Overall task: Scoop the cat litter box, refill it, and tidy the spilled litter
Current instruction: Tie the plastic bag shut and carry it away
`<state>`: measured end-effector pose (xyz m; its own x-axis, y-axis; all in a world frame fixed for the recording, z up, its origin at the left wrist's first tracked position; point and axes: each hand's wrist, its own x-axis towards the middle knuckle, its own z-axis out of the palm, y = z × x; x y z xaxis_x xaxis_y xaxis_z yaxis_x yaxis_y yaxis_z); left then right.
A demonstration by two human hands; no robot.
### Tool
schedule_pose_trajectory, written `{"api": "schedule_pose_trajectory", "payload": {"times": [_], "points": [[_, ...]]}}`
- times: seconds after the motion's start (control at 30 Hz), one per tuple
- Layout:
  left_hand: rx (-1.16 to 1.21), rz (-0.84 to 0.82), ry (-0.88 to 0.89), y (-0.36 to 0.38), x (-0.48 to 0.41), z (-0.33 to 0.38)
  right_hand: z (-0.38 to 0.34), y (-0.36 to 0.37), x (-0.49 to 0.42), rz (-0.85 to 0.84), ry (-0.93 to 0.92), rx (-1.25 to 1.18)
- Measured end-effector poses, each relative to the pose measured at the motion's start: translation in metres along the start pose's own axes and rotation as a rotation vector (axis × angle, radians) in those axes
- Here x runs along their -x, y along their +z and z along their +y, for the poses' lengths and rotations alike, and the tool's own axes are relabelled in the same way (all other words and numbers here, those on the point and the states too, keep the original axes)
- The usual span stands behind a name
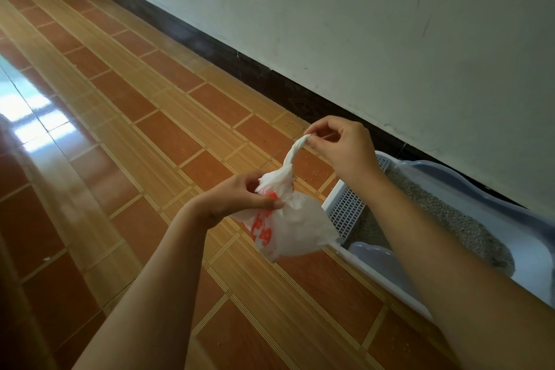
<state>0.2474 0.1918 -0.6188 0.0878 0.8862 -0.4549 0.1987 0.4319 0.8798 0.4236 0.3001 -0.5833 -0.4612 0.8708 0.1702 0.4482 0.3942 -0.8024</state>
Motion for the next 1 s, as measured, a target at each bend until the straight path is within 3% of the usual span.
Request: {"api": "schedule_pose_trajectory", "payload": {"times": [0.2,0.3,0.57,0.73,1.0], "points": [[0.070,0.171,0.059,-0.004,0.003,-0.002,0.004,-0.001,-0.004,0.005,0.110,-0.168],[0.177,0.278,0.078,-0.008,0.004,-0.002,0.006,0.000,-0.001,-0.052,0.181,-0.309],[0.446,0.514,0.082,-0.020,0.014,0.018,0.009,0.009,0.006,-0.221,0.476,-0.414],[0.509,0.554,0.089,-0.035,0.031,0.074,-0.036,-0.004,0.002,-0.295,0.533,-0.576],[0.594,0.584,0.115,-0.056,0.115,0.199,-0.168,-0.078,-0.003,-0.375,0.560,-0.562]]}}
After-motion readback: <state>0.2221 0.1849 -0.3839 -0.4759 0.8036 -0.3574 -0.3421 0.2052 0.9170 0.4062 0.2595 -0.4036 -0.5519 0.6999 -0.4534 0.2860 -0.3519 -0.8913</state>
